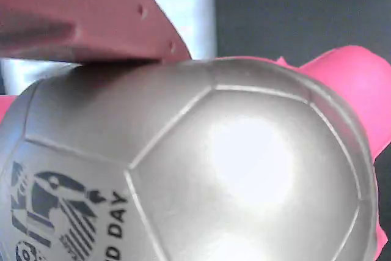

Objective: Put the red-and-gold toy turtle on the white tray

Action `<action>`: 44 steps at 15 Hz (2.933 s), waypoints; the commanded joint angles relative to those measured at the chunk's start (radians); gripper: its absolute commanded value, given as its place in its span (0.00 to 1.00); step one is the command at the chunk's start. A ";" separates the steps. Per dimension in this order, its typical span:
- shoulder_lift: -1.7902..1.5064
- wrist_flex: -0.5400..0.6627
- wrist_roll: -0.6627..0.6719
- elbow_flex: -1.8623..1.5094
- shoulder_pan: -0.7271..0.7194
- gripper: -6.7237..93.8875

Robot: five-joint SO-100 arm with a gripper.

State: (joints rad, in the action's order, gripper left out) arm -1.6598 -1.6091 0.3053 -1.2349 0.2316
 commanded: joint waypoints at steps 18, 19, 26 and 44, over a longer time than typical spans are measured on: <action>0.523 0.106 -0.241 0.272 0.345 0.07; 0.531 0.118 -0.232 0.268 0.354 0.07; 0.569 0.127 -0.173 0.233 0.364 0.64; -0.213 0.198 -0.410 -0.181 -0.141 0.07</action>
State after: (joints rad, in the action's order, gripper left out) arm -1.6521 -1.4849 -0.0629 -1.2533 0.1825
